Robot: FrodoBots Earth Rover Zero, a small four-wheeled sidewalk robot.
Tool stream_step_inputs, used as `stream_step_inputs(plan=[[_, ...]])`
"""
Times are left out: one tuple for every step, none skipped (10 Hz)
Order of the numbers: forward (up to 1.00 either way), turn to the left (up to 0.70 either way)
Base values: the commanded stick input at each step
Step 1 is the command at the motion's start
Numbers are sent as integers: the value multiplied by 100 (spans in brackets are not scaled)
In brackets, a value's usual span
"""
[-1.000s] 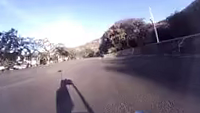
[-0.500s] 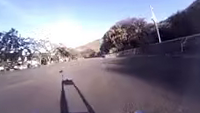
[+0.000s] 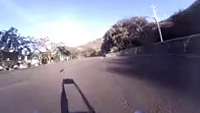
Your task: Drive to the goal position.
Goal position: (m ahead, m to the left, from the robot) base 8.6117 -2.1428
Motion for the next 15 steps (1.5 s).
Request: stream_step_inputs(plan=[[50, 0], [50, 0], [50, 0], [50, 0], [50, 0], [50, 0], [50, 0], [50, 0], [50, 0], [50, 0], [50, 0], [50, 0], [50, 0], [50, 0], [50, 0]])
